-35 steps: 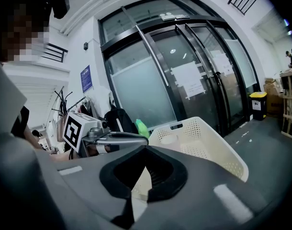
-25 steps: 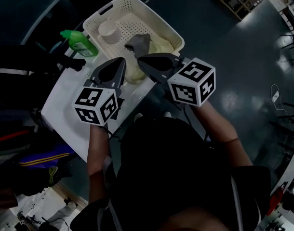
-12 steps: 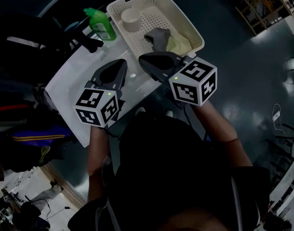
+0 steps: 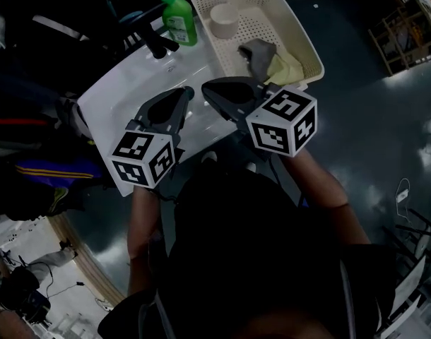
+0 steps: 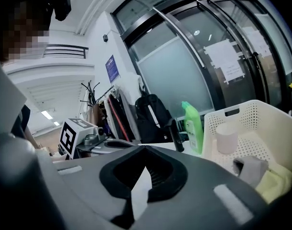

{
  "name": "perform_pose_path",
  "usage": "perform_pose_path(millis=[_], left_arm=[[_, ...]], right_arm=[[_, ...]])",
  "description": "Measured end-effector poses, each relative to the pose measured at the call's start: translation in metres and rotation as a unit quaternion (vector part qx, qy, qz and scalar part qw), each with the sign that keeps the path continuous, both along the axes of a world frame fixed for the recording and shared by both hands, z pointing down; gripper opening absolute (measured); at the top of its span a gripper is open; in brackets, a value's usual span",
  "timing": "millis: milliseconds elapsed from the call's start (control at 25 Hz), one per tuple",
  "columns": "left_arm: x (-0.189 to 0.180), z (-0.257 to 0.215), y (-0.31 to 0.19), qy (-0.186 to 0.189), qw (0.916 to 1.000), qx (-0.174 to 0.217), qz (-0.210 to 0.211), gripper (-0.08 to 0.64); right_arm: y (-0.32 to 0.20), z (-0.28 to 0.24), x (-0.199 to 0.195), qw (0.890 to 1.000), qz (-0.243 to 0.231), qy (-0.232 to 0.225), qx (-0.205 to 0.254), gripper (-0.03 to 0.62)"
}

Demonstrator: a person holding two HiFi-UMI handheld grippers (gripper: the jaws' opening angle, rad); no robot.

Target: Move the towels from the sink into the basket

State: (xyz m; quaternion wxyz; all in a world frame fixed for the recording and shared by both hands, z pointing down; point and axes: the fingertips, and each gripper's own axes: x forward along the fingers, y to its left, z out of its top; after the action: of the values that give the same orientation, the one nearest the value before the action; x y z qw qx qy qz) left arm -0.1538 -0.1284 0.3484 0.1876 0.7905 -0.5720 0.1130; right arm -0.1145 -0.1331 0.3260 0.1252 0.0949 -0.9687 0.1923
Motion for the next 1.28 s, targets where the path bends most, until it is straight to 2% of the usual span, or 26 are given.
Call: perform_pose_path(millis=[720,1280], left_arm=[[-0.045,0.019,0.046,0.021,0.9963,-0.014,-0.082,0.009],[-0.05,0.03,0.054,0.033,0.9942,-0.022,-0.1,0.008]], right_arm=[[0.042,0.018,-0.045,0.997,-0.081,0.003,-0.016,-0.002],[0.054,0.033,-0.053,0.995,-0.091,0.012,-0.028,-0.002]])
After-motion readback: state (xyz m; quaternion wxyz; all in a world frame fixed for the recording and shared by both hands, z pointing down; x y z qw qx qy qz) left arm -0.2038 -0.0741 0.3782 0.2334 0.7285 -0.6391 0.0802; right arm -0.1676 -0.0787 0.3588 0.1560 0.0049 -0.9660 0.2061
